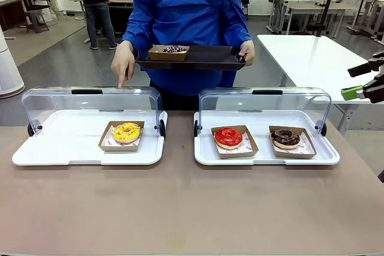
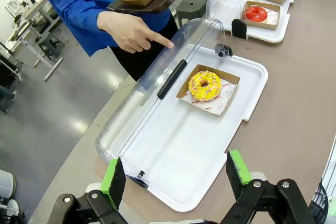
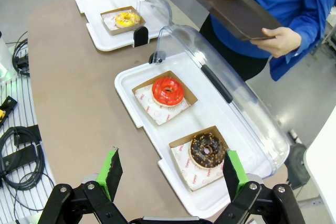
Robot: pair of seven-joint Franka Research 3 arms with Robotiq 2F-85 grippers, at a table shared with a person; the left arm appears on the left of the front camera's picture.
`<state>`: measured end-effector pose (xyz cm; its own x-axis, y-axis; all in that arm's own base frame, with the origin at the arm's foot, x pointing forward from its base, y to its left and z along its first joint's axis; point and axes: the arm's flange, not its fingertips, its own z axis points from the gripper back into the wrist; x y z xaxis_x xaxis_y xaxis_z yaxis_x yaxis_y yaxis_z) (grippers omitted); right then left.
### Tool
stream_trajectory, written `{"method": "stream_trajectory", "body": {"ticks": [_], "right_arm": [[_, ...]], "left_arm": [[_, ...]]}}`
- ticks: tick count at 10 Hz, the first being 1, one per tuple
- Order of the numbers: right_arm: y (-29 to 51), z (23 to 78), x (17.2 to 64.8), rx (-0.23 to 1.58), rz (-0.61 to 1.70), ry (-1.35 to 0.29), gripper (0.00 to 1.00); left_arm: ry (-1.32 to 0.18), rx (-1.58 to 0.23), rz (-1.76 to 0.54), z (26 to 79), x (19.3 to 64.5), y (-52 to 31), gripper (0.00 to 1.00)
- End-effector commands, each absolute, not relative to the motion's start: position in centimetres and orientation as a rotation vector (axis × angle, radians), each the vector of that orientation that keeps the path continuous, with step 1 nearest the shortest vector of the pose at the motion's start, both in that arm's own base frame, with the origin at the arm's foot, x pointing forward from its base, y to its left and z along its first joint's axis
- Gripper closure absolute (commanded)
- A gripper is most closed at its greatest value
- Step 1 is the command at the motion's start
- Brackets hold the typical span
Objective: Provide the desired donut to the person.
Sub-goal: Pick up and lift the Paper togo box containing the Donut pointed at by the person.
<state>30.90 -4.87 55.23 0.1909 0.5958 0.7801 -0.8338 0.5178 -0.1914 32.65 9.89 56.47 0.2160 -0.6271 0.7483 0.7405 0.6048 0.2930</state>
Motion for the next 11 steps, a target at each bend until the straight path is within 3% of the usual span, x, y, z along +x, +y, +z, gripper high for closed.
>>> {"method": "stream_trajectory", "body": {"ticks": [1, 4, 6, 9, 11], "right_arm": [[-4.7, 55.0, 31.0, 0.32, 1.04, -0.942, 0.0], [-4.7, 55.0, 31.0, 0.32, 1.04, -0.942, 0.0], [-4.7, 55.0, 31.0, 0.32, 1.04, -0.942, 0.0], [-4.7, 55.0, 31.0, 0.32, 1.04, -0.942, 0.0], [-4.7, 55.0, 31.0, 0.32, 1.04, -0.942, 0.0]], "left_arm": [[-0.964, -0.138, -0.952, 56.5, 32.6, 9.9, 0.0], [-0.651, -0.134, -1.249, 57.2, 42.4, 1.5, 0.0], [-0.448, -0.2, -1.408, 52.1, 48.3, -2.9, 0.0], [-0.263, -0.262, -1.519, 43.2, 51.7, -7.0, 0.0], [-0.235, -0.273, -1.634, 39.3, 53.5, -7.5, 0.0]]}}
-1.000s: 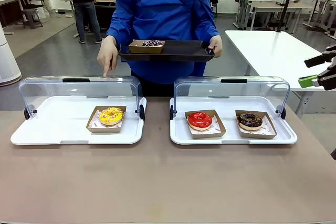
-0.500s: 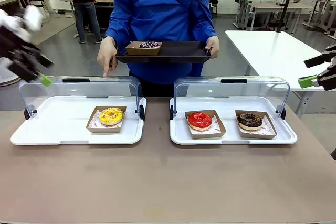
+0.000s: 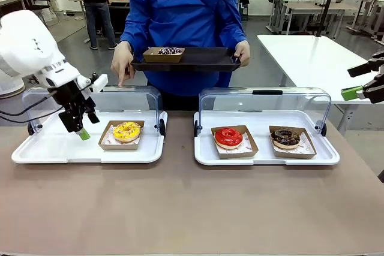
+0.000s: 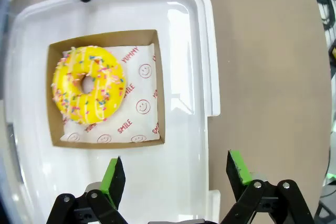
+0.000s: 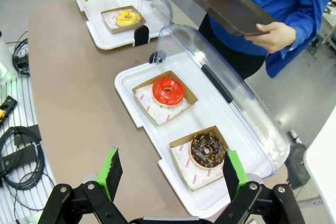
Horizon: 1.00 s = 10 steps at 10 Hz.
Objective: Provide the desired donut to the person.
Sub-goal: Pick up and lift the Paper togo box containing the Donut pointed at by the person.
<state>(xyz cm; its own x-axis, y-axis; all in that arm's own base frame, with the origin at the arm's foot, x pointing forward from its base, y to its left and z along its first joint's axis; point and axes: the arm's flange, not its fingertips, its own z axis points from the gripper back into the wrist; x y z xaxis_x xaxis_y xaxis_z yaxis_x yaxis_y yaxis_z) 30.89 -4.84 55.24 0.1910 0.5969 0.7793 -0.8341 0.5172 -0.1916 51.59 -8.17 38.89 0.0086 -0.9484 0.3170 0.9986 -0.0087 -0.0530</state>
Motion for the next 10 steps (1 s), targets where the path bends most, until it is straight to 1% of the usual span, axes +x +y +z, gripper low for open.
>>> {"method": "stream_trajectory", "body": {"ticks": [1, 4, 6, 9, 10], "right_arm": [[-4.7, 55.0, 31.0, 0.32, 1.04, -0.942, 0.0], [-4.7, 55.0, 31.0, 0.32, 1.04, -0.942, 0.0], [-4.7, 55.0, 31.0, 0.32, 1.04, -0.942, 0.0], [-4.7, 55.0, 31.0, 0.32, 1.04, -0.942, 0.0], [-4.7, 55.0, 31.0, 0.32, 1.04, -0.942, 0.0]], "left_arm": [[-0.222, -0.272, -1.638, 38.4, 53.8, -7.7, 0.0], [-0.198, -0.252, -1.655, 37.5, 53.1, -8.9, 0.0], [-0.21, -0.26, -1.592, 36.9, 52.1, -9.3, 0.0], [-0.24, -0.162, -1.543, 36.6, 50.8, -9.8, 0.0], [-0.271, -0.108, -1.526, 36.4, 50.3, -10.2, 0.0]]}}
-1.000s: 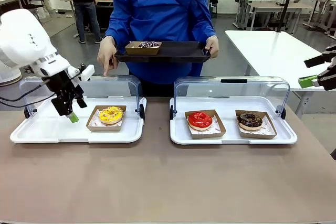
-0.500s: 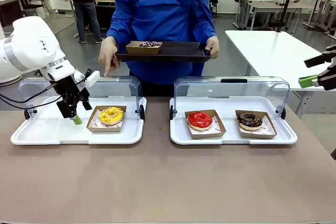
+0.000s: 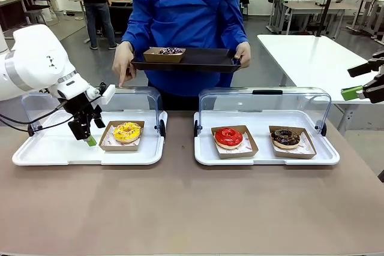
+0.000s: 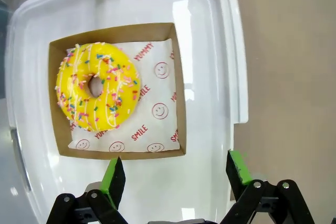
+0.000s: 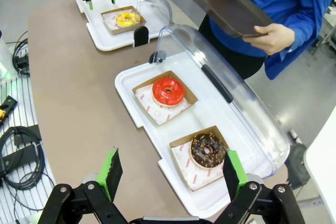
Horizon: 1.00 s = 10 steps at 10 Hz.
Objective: Provide the desired donut to the person.
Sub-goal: Pick up and lift the Paper togo box containing the Donut pointed at by the person.
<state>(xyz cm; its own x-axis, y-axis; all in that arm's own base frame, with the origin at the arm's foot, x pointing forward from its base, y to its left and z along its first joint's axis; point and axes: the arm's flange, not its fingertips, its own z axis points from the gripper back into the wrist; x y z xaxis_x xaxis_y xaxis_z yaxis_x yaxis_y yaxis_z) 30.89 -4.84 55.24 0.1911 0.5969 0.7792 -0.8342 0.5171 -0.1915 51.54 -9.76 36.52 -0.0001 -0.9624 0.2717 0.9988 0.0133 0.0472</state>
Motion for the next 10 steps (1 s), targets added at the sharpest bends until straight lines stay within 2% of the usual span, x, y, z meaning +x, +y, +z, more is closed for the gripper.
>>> {"method": "stream_trajectory", "body": {"ticks": [1, 5, 6, 7, 9, 10], "right_arm": [[-4.7, 55.0, 31.0, 0.32, 1.04, -0.942, 0.0], [-4.7, 55.0, 31.0, 0.32, 1.04, -0.942, 0.0], [-4.7, 55.0, 31.0, 0.32, 1.04, -0.942, 0.0], [-4.7, 55.0, 31.0, 0.32, 1.04, -0.942, 0.0], [-4.7, 55.0, 31.0, 0.32, 1.04, -0.942, 0.0], [-4.7, 55.0, 31.0, 0.32, 1.04, -0.942, 0.0]], "left_arm": [[-0.274, -0.083, -1.517, 36.1, 50.0, -10.4, 0.0], [-0.307, -0.142, -1.524, 34.4, 50.7, -9.7, 0.0], [-0.333, -0.11, -1.575, 36.9, 50.3, -9.4, 0.0], [-0.289, -0.126, -1.514, 34.7, 50.5, -10.0, 0.0], [-0.301, -0.118, -1.531, 35.3, 50.6, -10.0, 0.0], [-0.248, -0.131, -1.527, 34.6, 51.3, -10.2, 0.0]]}}
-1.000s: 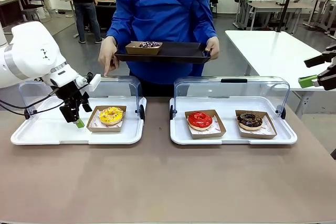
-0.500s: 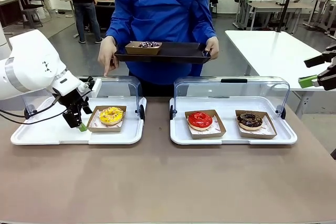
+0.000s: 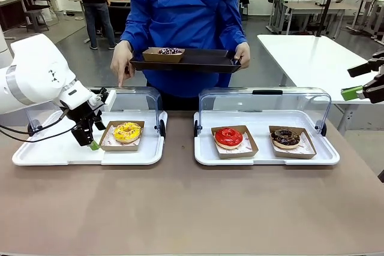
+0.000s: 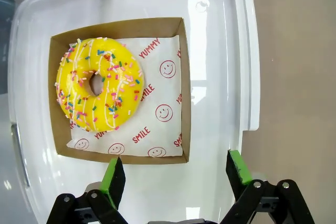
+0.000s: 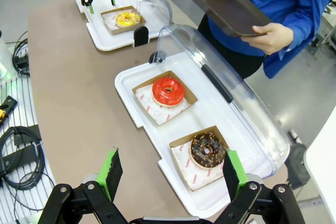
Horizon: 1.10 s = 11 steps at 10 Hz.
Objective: Provide the desired donut to the person.
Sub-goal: Pick up and lift the Paper togo box containing the Donut pointed at by the person.
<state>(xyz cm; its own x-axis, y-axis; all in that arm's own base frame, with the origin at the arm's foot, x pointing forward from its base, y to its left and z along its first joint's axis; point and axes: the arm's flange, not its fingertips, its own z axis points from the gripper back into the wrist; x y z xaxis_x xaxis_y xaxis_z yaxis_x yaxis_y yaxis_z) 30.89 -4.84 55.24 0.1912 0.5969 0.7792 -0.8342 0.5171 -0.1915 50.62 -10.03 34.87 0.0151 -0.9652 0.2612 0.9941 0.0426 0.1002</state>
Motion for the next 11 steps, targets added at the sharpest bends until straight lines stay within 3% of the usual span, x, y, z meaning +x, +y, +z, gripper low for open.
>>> {"method": "stream_trajectory", "body": {"ticks": [1, 5, 6, 7, 8, 9, 11], "right_arm": [[-4.7, 55.0, 31.0, 0.32, 1.04, -0.942, 0.0], [-4.7, 55.0, 31.0, 0.32, 1.04, -0.942, 0.0], [-4.7, 55.0, 31.0, 0.32, 1.04, -0.942, 0.0], [-4.7, 55.0, 31.0, 0.32, 1.04, -0.942, 0.0], [-4.7, 55.0, 31.0, 0.32, 1.04, -0.942, 0.0], [-4.7, 55.0, 31.0, 0.32, 1.04, -0.942, 0.0], [-4.7, 55.0, 31.0, 0.32, 1.04, -0.942, 0.0]], "left_arm": [[-0.259, -0.101, -1.524, 34.0, 51.9, -10.5, 0.0], [-0.268, -0.033, -1.548, 33.2, 52.2, -11.5, 0.0], [-0.273, -0.039, -1.549, 33.0, 52.3, -11.6, 0.07], [-0.257, -0.054, -1.548, 32.8, 52.2, -11.8, 0.6], [-0.252, -0.058, -1.543, 32.8, 52.1, -11.8, 0.67], [-0.239, -0.055, -1.536, 32.9, 52.1, -11.9, 1.0], [-0.224, -0.064, -1.543, 32.7, 52.2, -11.9, 1.0]]}}
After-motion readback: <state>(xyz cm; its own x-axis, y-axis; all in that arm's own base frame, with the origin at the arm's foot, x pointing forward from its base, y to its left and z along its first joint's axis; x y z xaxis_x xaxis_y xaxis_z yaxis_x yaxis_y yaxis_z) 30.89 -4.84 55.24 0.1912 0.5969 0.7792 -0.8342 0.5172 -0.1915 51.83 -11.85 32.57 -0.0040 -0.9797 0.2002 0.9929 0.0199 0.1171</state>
